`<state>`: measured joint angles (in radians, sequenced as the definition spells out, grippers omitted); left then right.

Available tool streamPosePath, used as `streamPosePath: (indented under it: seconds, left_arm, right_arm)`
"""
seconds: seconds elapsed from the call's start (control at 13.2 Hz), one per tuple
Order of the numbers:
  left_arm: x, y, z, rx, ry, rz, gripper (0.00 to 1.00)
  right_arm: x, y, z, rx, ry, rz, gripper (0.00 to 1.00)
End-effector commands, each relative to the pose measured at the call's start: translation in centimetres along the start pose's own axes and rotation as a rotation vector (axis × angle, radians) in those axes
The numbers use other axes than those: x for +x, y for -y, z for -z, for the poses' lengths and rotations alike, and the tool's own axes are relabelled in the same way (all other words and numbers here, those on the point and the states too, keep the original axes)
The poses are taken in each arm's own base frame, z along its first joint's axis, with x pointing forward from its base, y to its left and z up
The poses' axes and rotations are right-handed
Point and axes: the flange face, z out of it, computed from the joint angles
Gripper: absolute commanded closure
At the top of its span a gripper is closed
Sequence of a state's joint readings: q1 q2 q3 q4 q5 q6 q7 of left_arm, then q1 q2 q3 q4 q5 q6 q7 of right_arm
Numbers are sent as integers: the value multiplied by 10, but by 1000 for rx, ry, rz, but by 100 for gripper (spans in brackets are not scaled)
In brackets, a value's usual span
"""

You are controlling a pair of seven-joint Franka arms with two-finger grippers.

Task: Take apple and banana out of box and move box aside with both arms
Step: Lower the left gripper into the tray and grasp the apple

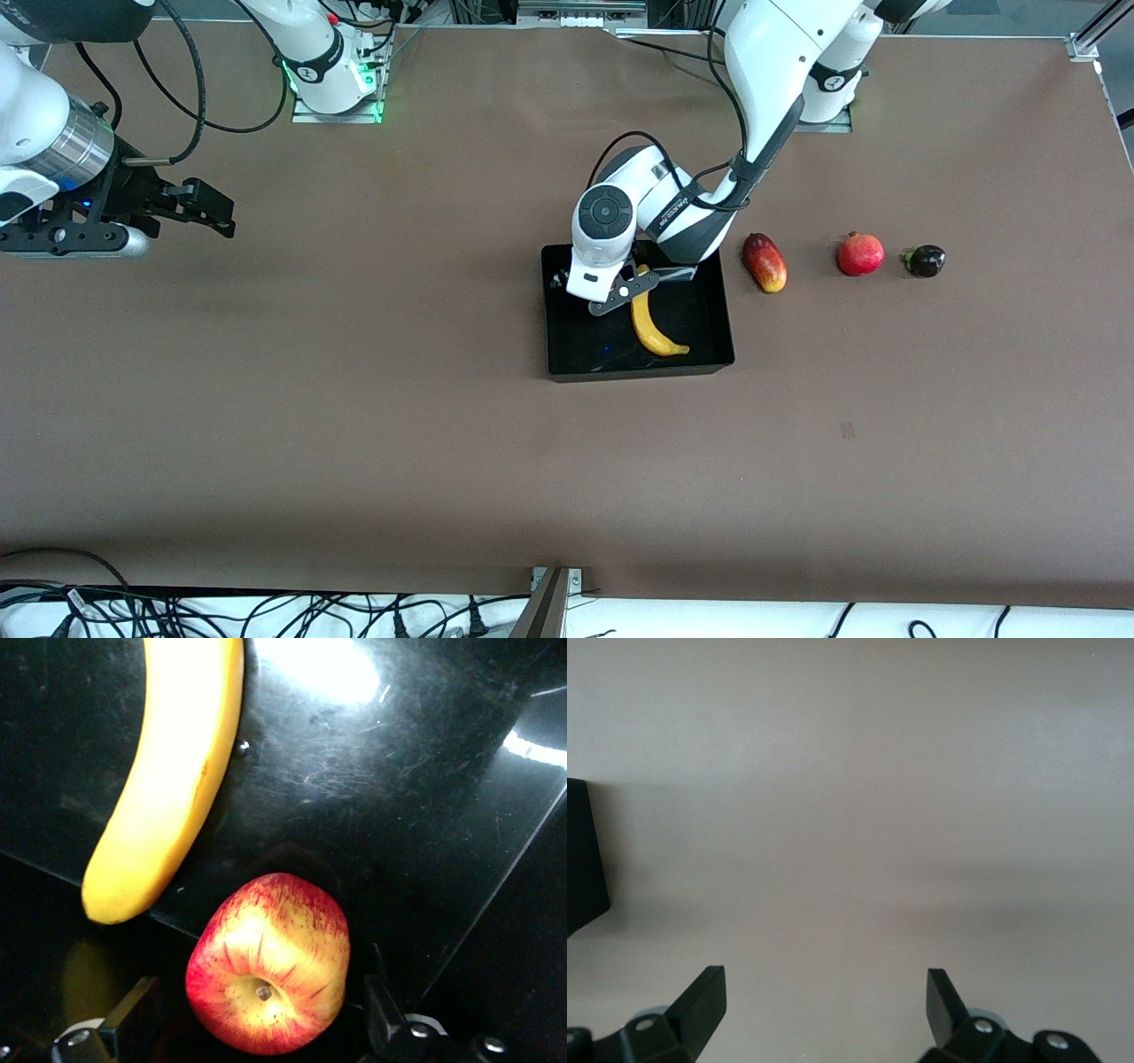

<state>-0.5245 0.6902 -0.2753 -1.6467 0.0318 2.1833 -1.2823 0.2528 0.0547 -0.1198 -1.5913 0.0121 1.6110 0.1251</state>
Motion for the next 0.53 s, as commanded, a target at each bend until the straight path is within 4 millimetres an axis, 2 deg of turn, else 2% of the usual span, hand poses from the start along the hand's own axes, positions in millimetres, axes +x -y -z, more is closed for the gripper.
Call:
streamPosePath:
  seconds: [0.0,0.3,0.38,0.46]
  left_arm:
    - [-6,0,-20,-19,0,-26,0]
    - [-5,1,-39,-29,-5,-31,0]
    - [-4,1,-43,-25,-3,-31,17]
    - [-4,1,-44,-23,-3,-33,45]
  right_arm:
    - [0,-1,5,18,-5,2,0]
    - [0,-1,5,18,-5,2,0]
    - [1,-2,5,18,-5,1,0]
    - [1,-2,5,18,-5,1,0]
